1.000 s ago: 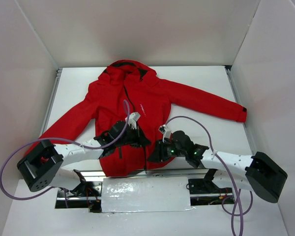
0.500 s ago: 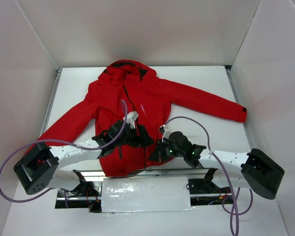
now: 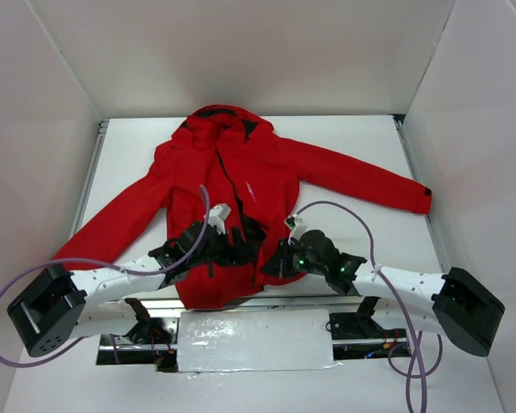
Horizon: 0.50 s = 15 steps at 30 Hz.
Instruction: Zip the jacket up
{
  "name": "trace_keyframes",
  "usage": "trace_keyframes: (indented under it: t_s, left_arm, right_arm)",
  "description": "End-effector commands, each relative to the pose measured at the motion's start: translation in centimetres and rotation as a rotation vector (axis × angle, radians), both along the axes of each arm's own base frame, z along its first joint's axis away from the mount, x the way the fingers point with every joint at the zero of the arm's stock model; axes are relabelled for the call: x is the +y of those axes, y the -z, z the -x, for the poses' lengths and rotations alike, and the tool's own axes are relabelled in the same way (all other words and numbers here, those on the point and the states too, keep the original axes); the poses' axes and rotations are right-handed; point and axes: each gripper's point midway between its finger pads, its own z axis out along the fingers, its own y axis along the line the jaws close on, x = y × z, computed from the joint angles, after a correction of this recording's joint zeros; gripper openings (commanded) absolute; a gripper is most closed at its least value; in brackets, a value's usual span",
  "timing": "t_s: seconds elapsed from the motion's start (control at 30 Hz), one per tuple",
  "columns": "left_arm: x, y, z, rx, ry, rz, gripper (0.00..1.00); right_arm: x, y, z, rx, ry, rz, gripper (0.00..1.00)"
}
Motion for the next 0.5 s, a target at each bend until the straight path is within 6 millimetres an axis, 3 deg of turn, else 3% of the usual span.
trace_keyframes:
  t_s: [0.0, 0.47]
  left_arm:
    - [-1.1, -1.1, 0.3, -0.025, 0.030, 0.075, 0.71]
    - [-3.6, -1.7, 0.8, -0.030, 0.132, 0.179, 0.67]
  right_arm:
    - [-0.3, -0.9, -0.6, -0.024, 0.055, -0.032, 0.00]
    - [-0.7, -0.8, -0.2, -0.014, 0.057, -0.046, 0.00]
